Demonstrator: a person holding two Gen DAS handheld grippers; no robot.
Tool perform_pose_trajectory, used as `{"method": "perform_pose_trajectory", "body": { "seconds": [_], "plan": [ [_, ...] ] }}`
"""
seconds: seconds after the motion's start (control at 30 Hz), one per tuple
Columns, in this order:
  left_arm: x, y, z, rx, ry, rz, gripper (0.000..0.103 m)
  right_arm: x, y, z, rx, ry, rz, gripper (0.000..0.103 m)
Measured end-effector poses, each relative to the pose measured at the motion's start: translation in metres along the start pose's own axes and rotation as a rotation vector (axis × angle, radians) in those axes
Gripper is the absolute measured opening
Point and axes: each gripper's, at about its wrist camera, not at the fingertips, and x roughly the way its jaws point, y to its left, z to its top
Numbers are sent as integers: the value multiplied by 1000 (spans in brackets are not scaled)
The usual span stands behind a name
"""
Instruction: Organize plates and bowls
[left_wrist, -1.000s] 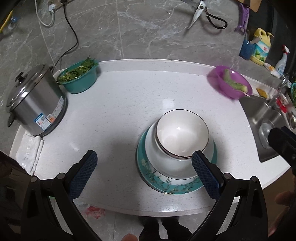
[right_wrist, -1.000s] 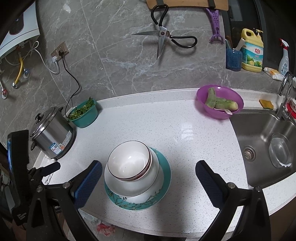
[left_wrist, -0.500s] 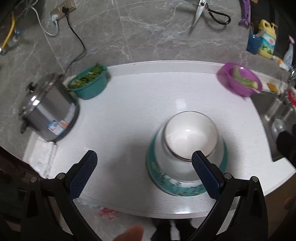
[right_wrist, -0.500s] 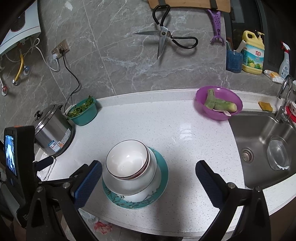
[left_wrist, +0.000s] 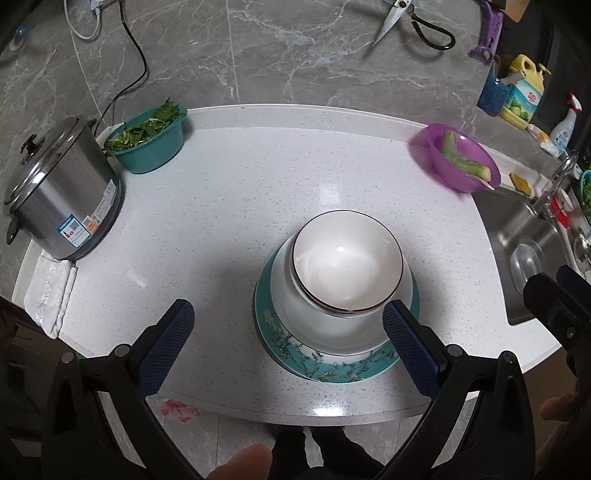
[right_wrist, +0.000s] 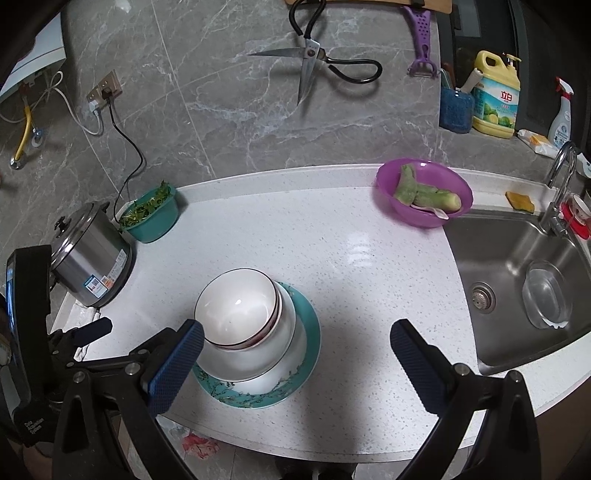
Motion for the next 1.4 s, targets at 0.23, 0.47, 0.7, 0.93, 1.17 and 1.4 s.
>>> {"method": "perform_pose_trajectory", "body": {
  "seconds": [0.23,0.47,0.7,0.93,1.17,1.4],
  "plan": [
    [1,0,2,-10,5,12,103,3,-1,3,-4,7,0,103],
    [1,-1,2,-13,4,16,103,5,0,4,-13,14,3,103],
    [3,0,2,-27,8,23,103,12,-1,8,-19,28,1,103],
    [5,2,2,-47,12,26,103,16,1,9,-24,40,0,103],
    [7,3,2,-61,12,33,103,22,1,10,-29,54,-1,103],
    [8,1,4,-57,9,42,103,27,2,11,-29,70,-6,103]
  ]
}}
